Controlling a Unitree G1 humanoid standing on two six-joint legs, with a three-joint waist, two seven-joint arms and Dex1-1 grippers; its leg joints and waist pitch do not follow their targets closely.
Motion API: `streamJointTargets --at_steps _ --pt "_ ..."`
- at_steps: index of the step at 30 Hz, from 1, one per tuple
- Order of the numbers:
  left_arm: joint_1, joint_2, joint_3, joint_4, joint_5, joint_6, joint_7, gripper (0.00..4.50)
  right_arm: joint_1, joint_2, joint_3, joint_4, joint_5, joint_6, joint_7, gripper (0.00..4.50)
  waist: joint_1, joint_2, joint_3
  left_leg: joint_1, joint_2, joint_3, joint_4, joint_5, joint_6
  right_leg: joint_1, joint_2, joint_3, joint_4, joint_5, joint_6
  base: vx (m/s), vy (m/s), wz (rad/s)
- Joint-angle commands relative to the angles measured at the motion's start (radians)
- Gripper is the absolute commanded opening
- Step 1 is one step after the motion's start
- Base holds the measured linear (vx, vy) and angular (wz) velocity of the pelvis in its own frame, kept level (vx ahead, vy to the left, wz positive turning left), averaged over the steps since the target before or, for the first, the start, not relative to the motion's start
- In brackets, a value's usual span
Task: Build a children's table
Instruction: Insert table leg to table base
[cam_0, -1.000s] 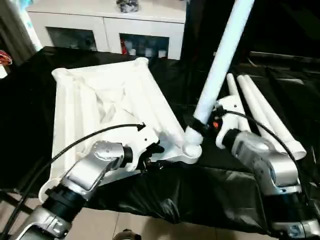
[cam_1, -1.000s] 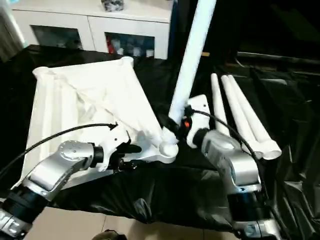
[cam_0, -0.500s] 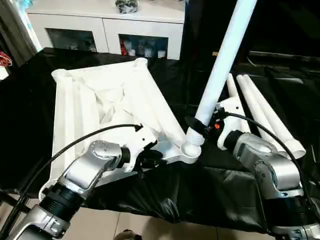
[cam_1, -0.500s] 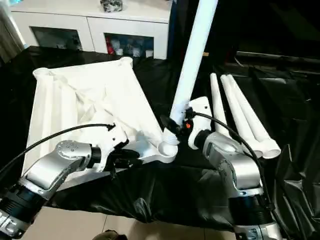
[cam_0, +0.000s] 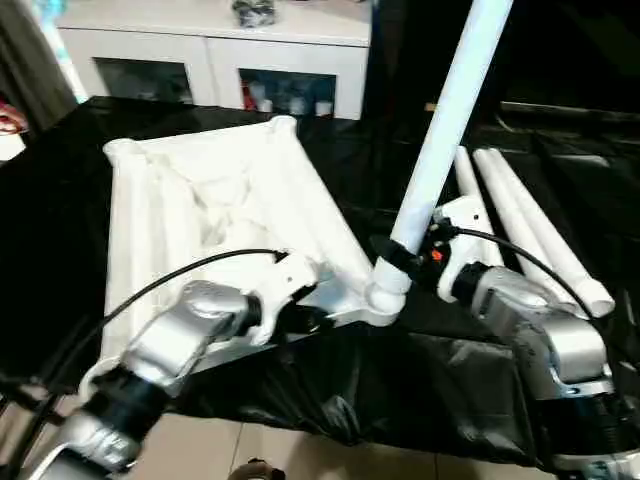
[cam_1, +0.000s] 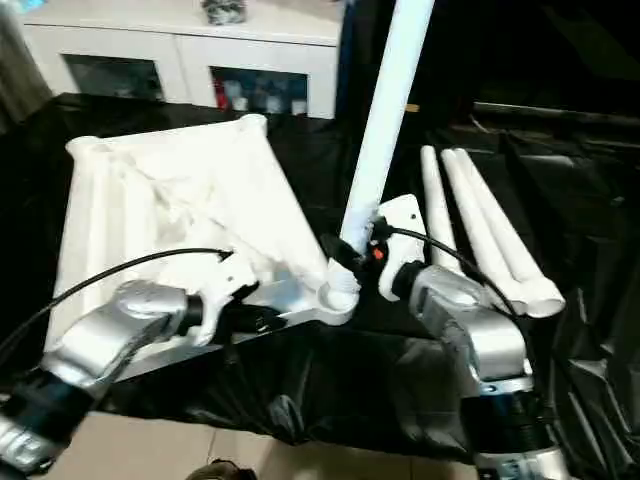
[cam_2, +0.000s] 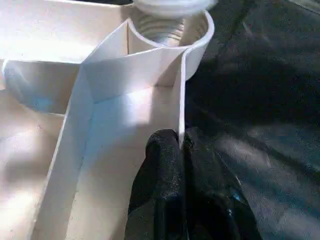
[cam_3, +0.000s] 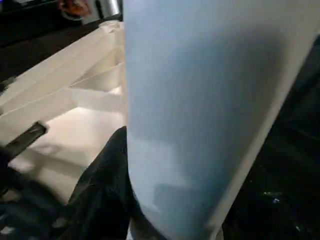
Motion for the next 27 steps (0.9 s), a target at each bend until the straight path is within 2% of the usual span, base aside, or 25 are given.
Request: streamJointTargets --at_steps 1,7,12,13,14,20,21,26,27 --pt "-0.034 -0.018 -0.007 0.003 -0.01 -0.021 -0.007 0.0 -0.004 -0.021 0.015 -0.012 0.001 0.01 0.024 1.91 -0.002 0.004 -0.07 0.034 0.098 -0.047 -0.089 -0.242 -0.044 0.034 -0.112 0.066 -0.084 -0.188 -0.207 0.0 0.0 0.0" --pt "-0.038 -0.038 -0.003 0.018 0.002 -0.031 -0.011 0.0 -0.022 -0.025 0.015 0.041 -0.028 -0.019 0.028 1.91 -0.001 0.003 -0.073 0.031 0.097 -0.046 -0.083 -0.206 -0.02 0.036 -0.113 0.064 -0.08 -0.145 -0.228 0.0 0.0 0.0" --pt "-0.024 -0.046 0.004 0.023 0.004 -0.066 -0.024 0.0 -0.047 -0.012 0.014 0.107 -0.034 -0.054 0.042 1.91 -0.003 0.001 -0.071 0.033 0.097 -0.045 -0.084 -0.23 -0.023 0.033 -0.113 0.065 -0.085 -0.185 -0.228 0.0 0.0 0.0" --pt "-0.024 -0.046 0.004 0.023 0.004 -0.066 -0.024 0.0 -0.047 -0.012 0.014 0.107 -0.034 -0.054 0.042 1.91 -0.003 -0.002 -0.07 0.034 0.098 -0.044 -0.084 -0.233 -0.023 0.032 -0.113 0.065 -0.087 -0.194 -0.225 0.0 0.0 0.0" --pt "-0.018 -0.046 0.003 0.022 0.0 -0.077 -0.034 0.0 -0.055 -0.005 0.019 0.144 -0.041 -0.071 0.045 1.91 -0.003 -0.009 -0.07 0.033 0.098 -0.043 -0.085 -0.227 -0.021 0.033 -0.113 0.065 -0.087 -0.198 -0.221 0.0 0.0 0.0" --pt "-0.001 -0.053 0.022 0.01 -0.004 -0.073 -0.026 0.0 -0.062 0.014 0.026 0.196 -0.042 -0.085 0.061 1.91 -0.003 -0.009 -0.07 0.03 0.098 -0.042 -0.083 -0.194 -0.004 0.033 -0.114 0.064 -0.083 -0.188 -0.22 0.0 0.0 0.0" --pt "0.002 -0.054 0.026 0.009 -0.005 -0.076 -0.024 0.0 -0.06 0.018 0.024 0.201 -0.038 -0.085 0.064 1.91 -0.004 -0.012 -0.07 0.03 0.098 -0.042 -0.084 -0.195 -0.003 0.033 -0.113 0.064 -0.084 -0.192 -0.219 0.0 0.0 0.0" --pt "0.011 -0.056 0.034 0.008 -0.008 -0.078 -0.022 0.0 -0.036 0.031 0.008 0.229 -0.026 -0.097 0.069 1.91 -0.005 -0.011 -0.068 0.03 0.098 -0.043 -0.085 -0.215 -0.005 0.031 -0.115 0.065 -0.089 -0.24 -0.209 0.0 0.0 0.0" --pt "0.014 -0.056 0.036 0.006 -0.01 -0.077 -0.023 0.0 -0.027 0.039 -0.002 0.236 -0.019 -0.101 0.067 1.91 -0.004 -0.008 -0.068 0.031 0.098 -0.044 -0.085 -0.217 -0.006 0.03 -0.116 0.065 -0.089 -0.243 -0.209 0.0 0.0 0.0"
